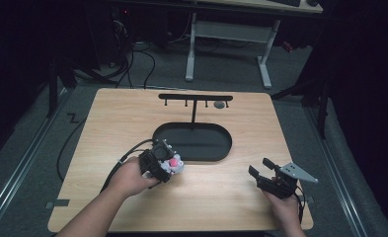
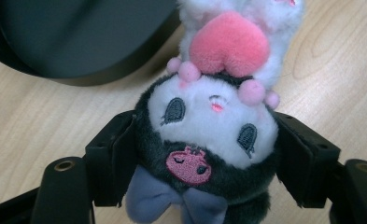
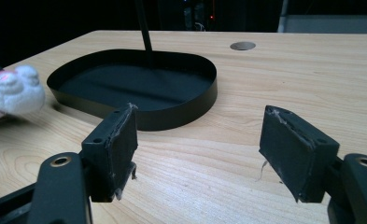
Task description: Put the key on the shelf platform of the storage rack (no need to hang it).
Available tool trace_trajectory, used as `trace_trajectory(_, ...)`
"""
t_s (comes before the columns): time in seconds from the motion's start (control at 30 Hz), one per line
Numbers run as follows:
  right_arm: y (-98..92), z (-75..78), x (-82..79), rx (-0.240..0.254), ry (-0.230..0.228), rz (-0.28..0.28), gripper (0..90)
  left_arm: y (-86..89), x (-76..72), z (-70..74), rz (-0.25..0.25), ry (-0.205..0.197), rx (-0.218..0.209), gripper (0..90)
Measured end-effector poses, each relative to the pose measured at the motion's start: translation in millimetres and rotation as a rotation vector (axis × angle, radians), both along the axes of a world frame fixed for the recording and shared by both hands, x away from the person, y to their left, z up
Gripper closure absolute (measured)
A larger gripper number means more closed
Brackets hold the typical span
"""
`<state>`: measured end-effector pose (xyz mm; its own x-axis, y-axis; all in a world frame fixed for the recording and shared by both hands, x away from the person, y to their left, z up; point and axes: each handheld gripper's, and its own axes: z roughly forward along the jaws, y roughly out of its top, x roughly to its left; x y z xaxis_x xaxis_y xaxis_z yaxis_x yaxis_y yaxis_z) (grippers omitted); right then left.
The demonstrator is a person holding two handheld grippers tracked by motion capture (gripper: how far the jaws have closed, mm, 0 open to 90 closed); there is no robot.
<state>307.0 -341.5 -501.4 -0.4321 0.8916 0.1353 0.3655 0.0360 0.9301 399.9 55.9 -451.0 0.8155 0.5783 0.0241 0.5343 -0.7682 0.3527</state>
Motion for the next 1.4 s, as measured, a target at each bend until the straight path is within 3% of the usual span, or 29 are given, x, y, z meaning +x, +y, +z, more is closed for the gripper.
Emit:
trace_trajectory(0.33,1.1,-1.1,0.7,0.009,0.001,0.007,28.4,-1.2,14.9,14.8,0.02,-0.023,0.005,28.7)
trace_trajectory(0.53,1.2,-0.7,0.3,0.014,-0.001,0.01,28.7,-2.8,25.7,21.4,0.032,-0.022,-0.009,28.7)
trace_trajectory(0.6,1.2,-0.8,0.4,0.013,-0.001,0.011,28.7,-4.1,28.9,23.8,0.037,-0.042,-0.021,28.7)
trace_trajectory(0.67,0.7,-0.5,0.3,0.019,-0.002,0.012,29.0,-3.9,32.4,24.1,0.044,-0.035,-0.038,28.7)
trace_trajectory(0.87,0.3,-0.2,0.1,0.024,0.003,0.015,29.3,-5.8,40.3,20.5,0.065,-0.04,-0.032,28.8)
trace_trajectory(1.03,1.1,-0.2,0.4,0.028,0.004,0.019,29.2,-12.7,47.1,13.5,0.057,-0.026,-0.012,28.8)
trace_trajectory(1.4,2.1,0.4,0.4,0.031,-0.001,0.026,29.2,-30.9,63.2,16.3,0.049,-0.042,-0.016,28.9)
